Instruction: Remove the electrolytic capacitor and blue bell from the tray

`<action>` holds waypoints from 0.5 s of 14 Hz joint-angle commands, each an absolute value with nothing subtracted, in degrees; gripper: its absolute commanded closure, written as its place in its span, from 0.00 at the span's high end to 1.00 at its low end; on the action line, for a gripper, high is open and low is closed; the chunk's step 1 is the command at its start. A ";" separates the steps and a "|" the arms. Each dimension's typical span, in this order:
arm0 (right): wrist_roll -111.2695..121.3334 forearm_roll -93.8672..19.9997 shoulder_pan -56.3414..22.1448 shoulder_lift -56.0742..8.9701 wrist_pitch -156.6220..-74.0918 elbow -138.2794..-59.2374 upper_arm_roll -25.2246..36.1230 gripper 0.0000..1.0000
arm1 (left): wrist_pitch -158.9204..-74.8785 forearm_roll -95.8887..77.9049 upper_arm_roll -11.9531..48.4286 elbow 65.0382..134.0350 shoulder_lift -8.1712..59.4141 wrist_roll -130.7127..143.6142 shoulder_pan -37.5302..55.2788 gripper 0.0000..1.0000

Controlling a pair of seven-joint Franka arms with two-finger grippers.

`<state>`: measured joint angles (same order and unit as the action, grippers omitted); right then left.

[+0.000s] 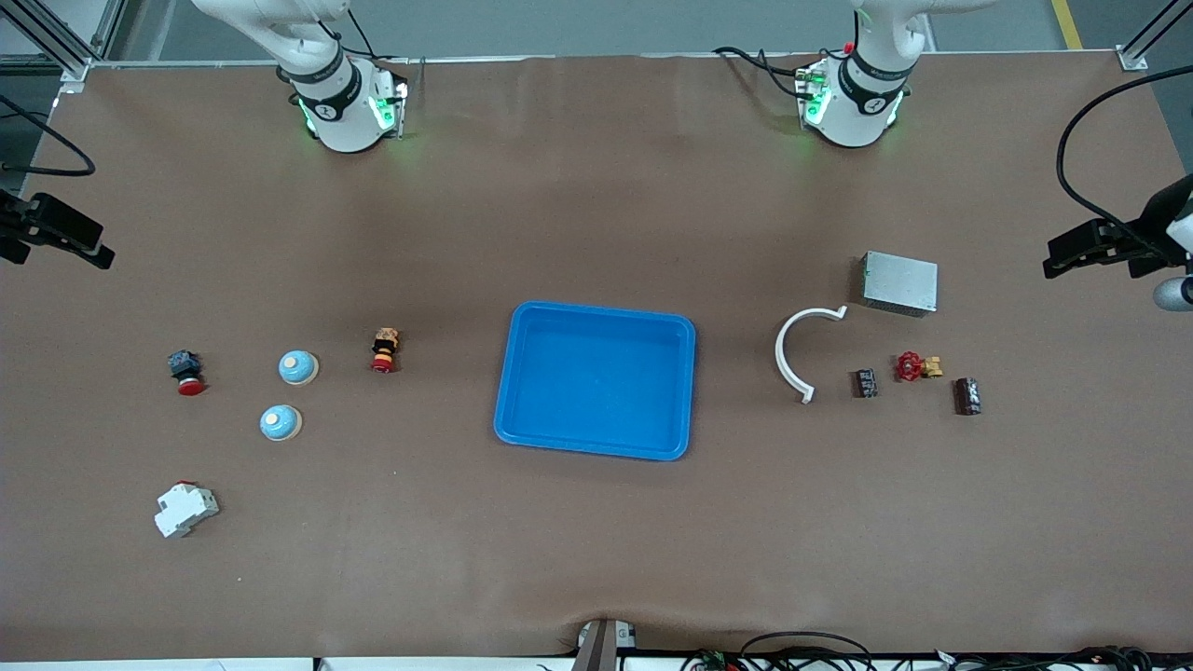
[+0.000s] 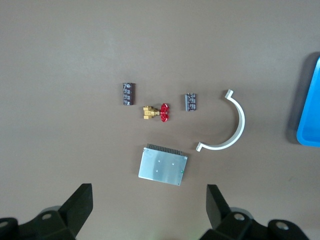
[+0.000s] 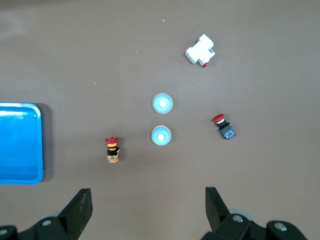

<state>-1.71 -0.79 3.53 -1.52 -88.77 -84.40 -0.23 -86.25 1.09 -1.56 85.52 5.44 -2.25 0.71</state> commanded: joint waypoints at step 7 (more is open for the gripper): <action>-2.11 -1.23 3.69 -1.05 -90.88 -84.81 -0.35 1.00 | -84.20 2.02 -3.34 84.64 4.40 -2.46 2.81 1.00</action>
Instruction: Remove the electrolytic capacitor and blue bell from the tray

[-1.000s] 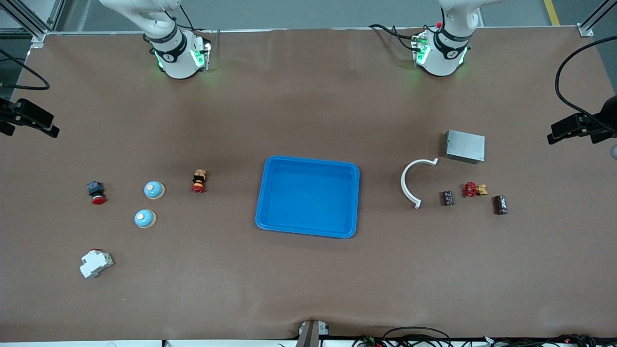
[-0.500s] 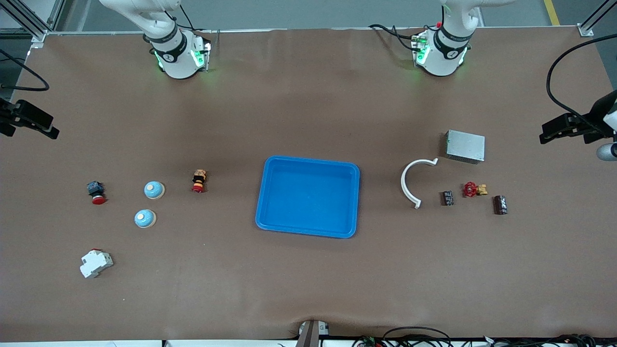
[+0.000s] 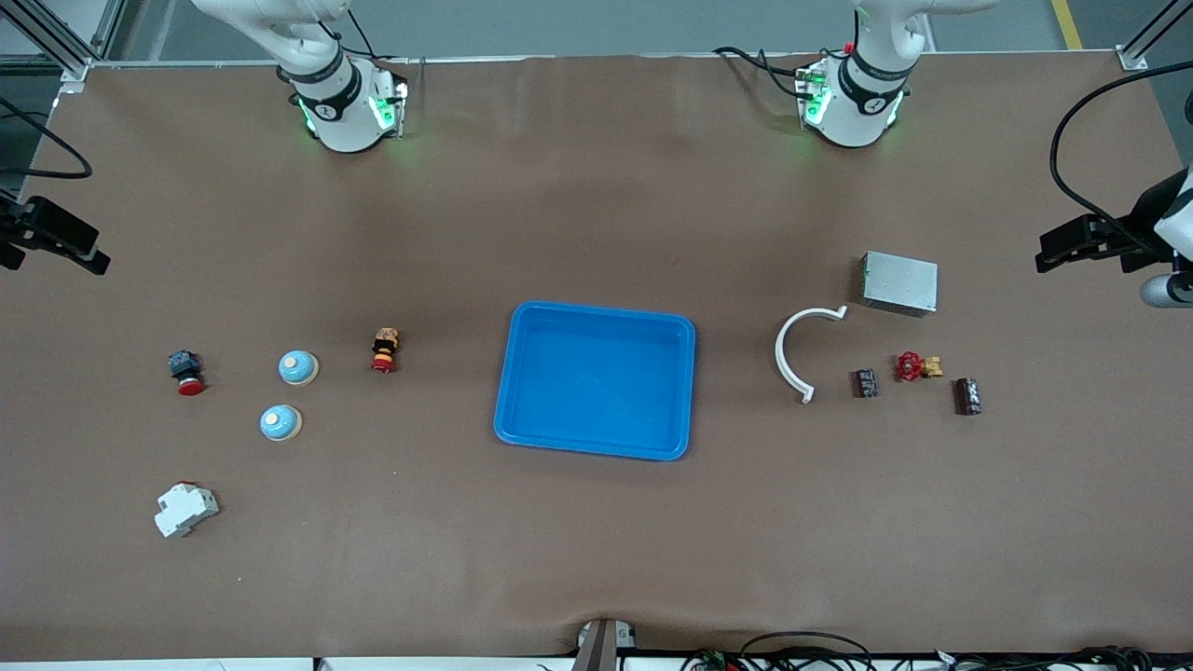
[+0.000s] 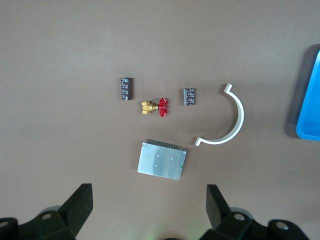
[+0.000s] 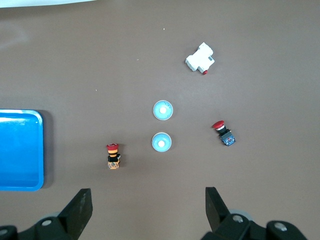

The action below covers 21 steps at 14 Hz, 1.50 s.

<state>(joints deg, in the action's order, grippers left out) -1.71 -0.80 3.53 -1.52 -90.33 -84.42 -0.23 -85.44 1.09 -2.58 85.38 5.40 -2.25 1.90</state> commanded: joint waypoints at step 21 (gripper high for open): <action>-1.23 -0.35 3.34 -1.41 -93.34 -84.90 -0.35 1.00 | -92.29 1.49 -0.62 92.11 -1.14 1.55 0.70 1.00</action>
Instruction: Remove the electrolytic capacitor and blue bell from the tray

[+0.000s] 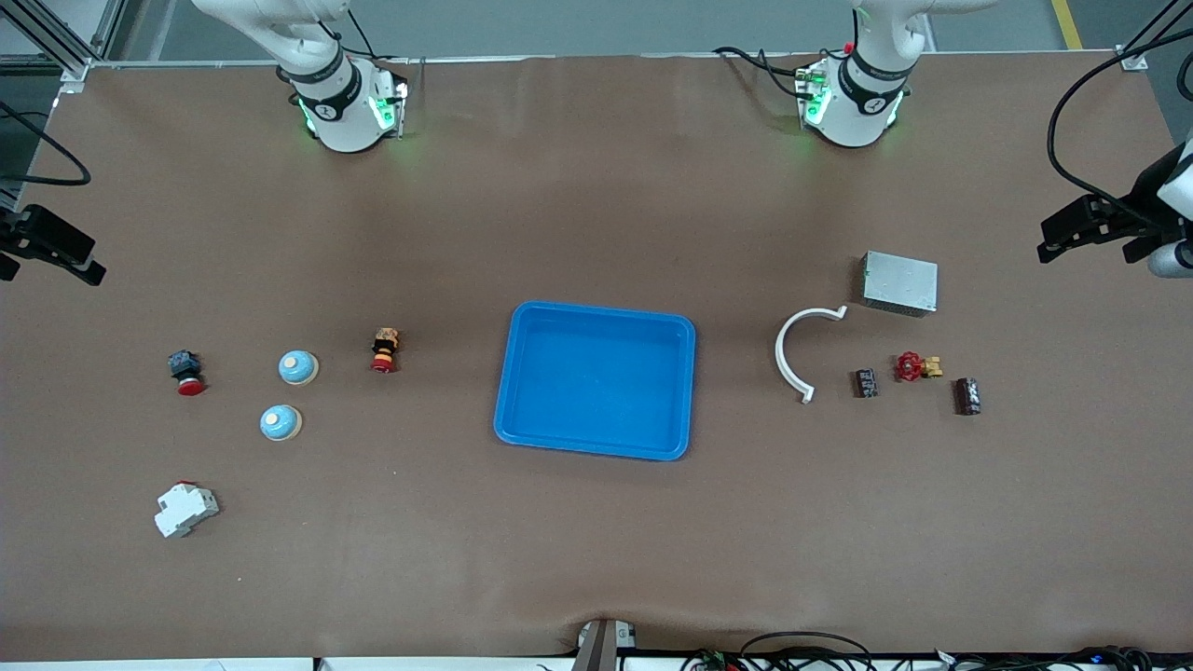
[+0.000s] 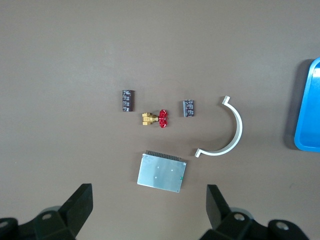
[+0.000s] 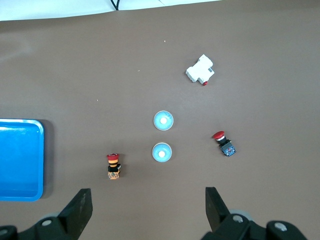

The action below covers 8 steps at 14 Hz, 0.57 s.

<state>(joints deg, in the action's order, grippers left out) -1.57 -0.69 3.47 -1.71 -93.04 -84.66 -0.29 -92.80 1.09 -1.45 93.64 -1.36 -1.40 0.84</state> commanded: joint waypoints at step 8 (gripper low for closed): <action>-1.32 -0.44 2.90 -1.41 -94.04 -85.08 -0.35 1.00 | -92.20 1.32 2.55 90.53 -0.79 3.34 0.27 1.00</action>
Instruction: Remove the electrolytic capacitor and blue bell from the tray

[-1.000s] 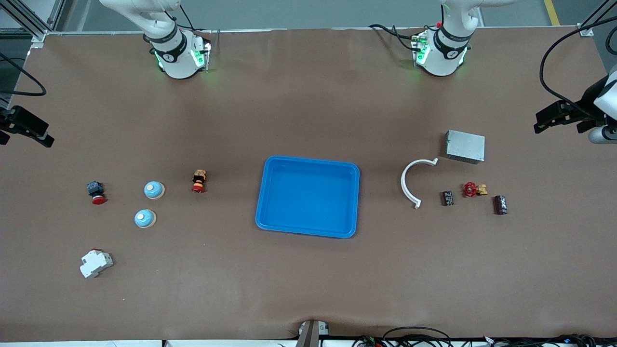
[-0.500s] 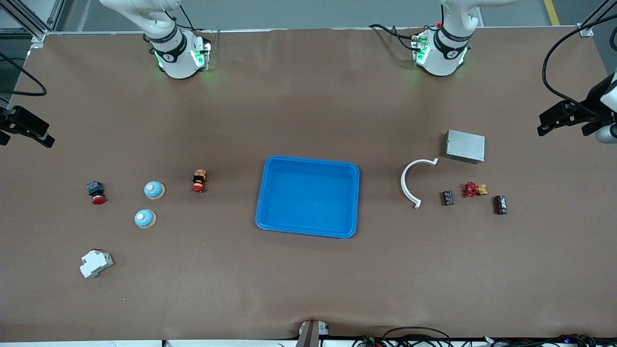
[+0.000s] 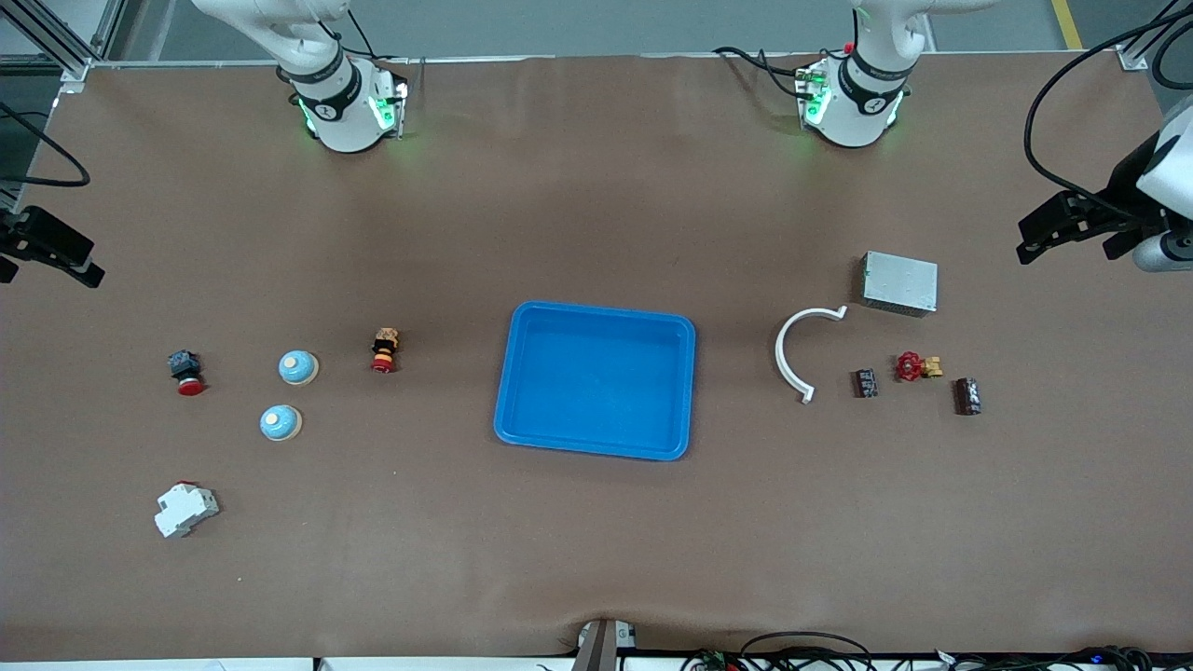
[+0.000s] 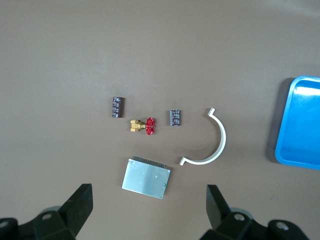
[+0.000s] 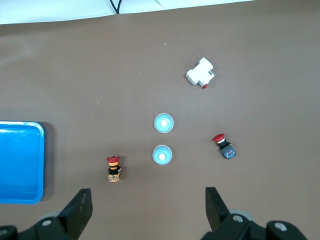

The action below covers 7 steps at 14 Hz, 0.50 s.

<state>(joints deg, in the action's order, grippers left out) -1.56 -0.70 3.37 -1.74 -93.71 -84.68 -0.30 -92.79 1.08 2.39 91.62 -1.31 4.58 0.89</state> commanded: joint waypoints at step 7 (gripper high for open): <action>-1.41 -0.44 3.43 -1.49 -93.25 -86.83 -0.18 1.00 | -92.29 -1.41 1.14 90.35 -0.18 3.51 -0.53 1.00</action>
